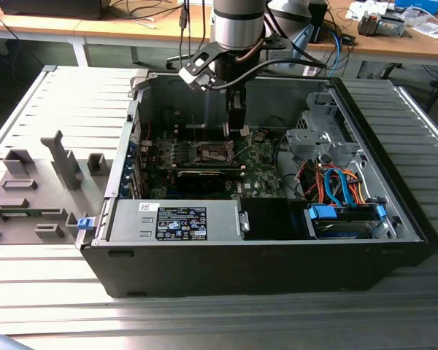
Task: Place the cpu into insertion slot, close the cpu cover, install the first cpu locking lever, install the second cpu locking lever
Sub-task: 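Place the cpu into insertion slot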
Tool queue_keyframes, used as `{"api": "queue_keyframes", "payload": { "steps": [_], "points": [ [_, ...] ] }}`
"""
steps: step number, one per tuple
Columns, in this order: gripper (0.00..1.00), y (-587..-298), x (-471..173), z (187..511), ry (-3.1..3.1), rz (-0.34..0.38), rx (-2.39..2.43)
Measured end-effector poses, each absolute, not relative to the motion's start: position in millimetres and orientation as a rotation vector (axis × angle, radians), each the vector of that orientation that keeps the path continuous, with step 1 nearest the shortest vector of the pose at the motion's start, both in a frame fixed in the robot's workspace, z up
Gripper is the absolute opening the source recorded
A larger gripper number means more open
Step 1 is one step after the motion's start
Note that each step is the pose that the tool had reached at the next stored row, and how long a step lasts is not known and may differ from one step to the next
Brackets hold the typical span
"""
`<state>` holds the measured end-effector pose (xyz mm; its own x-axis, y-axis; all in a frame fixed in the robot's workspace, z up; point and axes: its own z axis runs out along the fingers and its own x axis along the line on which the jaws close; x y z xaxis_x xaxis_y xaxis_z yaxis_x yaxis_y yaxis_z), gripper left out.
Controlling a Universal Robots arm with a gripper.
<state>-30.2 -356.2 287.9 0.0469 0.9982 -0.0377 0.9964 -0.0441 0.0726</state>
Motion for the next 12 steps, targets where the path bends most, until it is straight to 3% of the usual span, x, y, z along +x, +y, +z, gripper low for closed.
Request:
{"api": "queue_keyframes", "payload": {
  "steps": [12],
  "points": [
    [0.54,-356.2,-30.2,287.9,2.087,0.029,2.237]
  ]
}}
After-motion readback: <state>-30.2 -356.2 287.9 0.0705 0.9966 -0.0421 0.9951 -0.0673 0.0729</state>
